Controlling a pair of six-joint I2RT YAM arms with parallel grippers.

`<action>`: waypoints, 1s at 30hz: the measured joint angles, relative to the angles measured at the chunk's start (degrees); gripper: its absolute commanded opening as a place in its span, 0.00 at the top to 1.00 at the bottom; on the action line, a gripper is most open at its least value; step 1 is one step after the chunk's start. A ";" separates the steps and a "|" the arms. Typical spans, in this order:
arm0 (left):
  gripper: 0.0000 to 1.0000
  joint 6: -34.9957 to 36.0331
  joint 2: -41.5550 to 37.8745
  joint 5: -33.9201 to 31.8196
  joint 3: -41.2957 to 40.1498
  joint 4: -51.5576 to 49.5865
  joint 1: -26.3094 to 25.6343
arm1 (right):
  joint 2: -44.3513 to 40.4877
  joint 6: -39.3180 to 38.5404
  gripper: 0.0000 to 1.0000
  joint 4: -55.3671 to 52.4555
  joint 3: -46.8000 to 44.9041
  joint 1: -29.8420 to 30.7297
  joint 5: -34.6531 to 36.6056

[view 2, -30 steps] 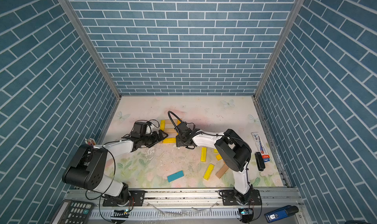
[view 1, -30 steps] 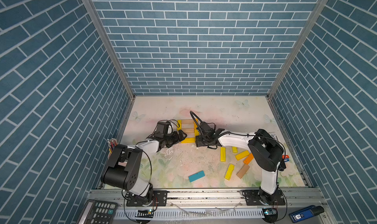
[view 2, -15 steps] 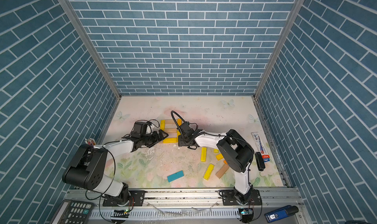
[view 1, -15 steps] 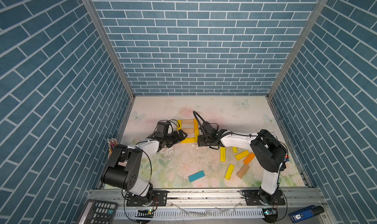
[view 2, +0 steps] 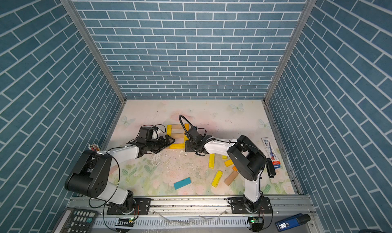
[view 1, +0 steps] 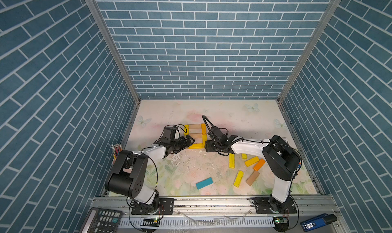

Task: Assemble the number 8 with building blocks
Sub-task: Assemble the building block at the center of the board.

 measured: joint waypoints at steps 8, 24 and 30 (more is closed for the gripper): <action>0.00 -0.28 0.00 0.00 0.00 0.00 -0.07 | -1.68 0.00 0.36 1.22 -2.01 -0.24 -0.02; 0.00 5.73 -12.63 -2.80 -0.02 -10.01 -0.15 | -13.70 -1.01 0.38 -4.24 -9.84 -1.38 3.06; 0.01 10.19 -19.56 -1.81 0.20 -15.74 -1.40 | -18.14 -0.68 0.39 -7.43 -15.52 -1.44 5.14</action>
